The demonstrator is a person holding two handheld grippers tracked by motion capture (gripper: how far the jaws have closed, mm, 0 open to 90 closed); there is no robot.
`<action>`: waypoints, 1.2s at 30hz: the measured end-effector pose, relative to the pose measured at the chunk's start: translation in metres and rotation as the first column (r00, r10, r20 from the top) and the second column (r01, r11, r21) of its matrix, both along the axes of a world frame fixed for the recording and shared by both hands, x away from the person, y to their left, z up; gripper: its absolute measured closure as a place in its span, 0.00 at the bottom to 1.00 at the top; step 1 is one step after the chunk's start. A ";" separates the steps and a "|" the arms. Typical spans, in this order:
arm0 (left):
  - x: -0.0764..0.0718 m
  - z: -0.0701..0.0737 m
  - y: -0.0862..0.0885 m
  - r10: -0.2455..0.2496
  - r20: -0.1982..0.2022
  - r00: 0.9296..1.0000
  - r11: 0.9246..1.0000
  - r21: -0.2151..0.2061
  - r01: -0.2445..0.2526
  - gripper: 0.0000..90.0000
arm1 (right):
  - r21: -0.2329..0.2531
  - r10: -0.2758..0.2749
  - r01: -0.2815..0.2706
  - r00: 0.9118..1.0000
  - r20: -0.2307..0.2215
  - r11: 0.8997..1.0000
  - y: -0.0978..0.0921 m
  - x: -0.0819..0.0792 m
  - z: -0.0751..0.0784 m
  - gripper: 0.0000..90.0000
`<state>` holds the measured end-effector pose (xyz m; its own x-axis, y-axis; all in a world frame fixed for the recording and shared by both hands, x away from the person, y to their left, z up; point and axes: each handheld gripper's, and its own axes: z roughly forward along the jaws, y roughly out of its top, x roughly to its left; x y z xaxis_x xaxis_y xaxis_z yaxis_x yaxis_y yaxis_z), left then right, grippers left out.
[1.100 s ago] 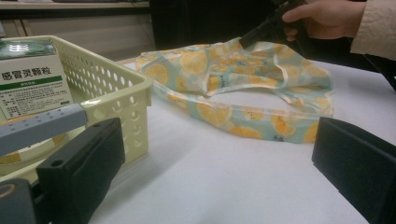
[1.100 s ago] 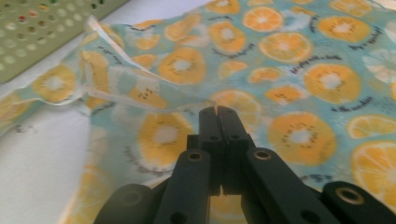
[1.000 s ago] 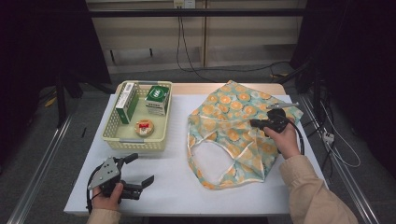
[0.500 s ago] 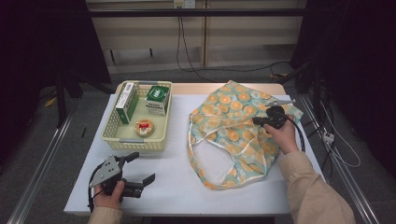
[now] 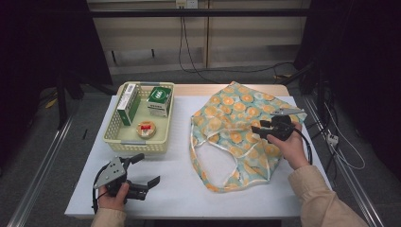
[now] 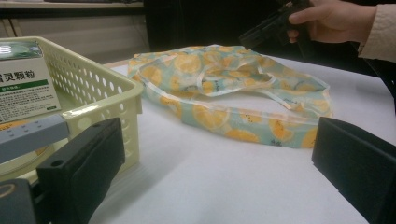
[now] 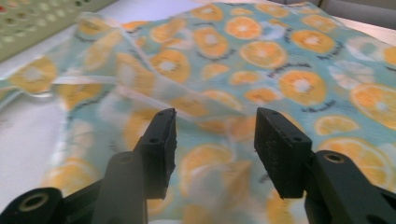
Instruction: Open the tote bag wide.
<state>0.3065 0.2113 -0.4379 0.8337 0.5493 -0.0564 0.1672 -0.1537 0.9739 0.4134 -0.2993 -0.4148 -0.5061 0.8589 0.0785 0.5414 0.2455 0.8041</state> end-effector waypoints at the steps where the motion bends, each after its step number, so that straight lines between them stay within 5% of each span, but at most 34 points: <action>1: 0.000 0.000 0.000 0.000 0.001 1.000 1.000 0.001 0.000 0.03 | -0.010 0.014 -0.014 1.000 0.007 1.000 0.005 -0.003 0.002 0.53; 5: 0.001 0.001 0.000 0.004 0.004 1.000 1.000 -0.010 -0.004 0.03 | -0.005 0.098 -0.098 0.995 0.018 0.995 0.026 -0.015 0.004 0.58; 10: 0.003 0.000 -0.004 0.003 0.004 1.000 1.000 -0.015 -0.003 0.03 | -0.009 0.220 -0.220 0.975 -0.022 0.975 0.053 -0.026 -0.008 0.72; 18: 0.001 -0.001 -0.002 -0.003 -0.005 1.000 1.000 -0.015 0.003 0.03 | -0.051 0.305 -0.308 0.951 -0.057 0.950 0.084 -0.035 -0.028 0.79; 21: 0.001 -0.001 -0.001 -0.002 -0.002 1.000 1.000 -0.006 0.002 0.03 | -0.102 0.293 -0.298 0.954 -0.062 0.949 0.088 -0.032 -0.033 0.79; 28: -0.002 -0.002 0.002 0.007 -0.002 1.000 1.000 -0.007 -0.007 0.03 | -0.111 0.268 -0.276 0.960 -0.079 0.955 0.087 -0.021 -0.044 0.81; 36: 0.002 0.000 -0.003 -0.004 0.002 1.000 1.000 -0.020 0.004 0.03 | -0.107 0.238 -0.246 0.968 -0.081 0.963 0.088 -0.020 -0.045 1.00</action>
<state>0.3089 0.2082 -0.4374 0.8363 0.5444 -0.0655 0.1644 -0.1349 0.9771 0.3937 -0.2117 -0.4595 -0.6971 0.7164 0.0266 0.5057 0.4651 0.7266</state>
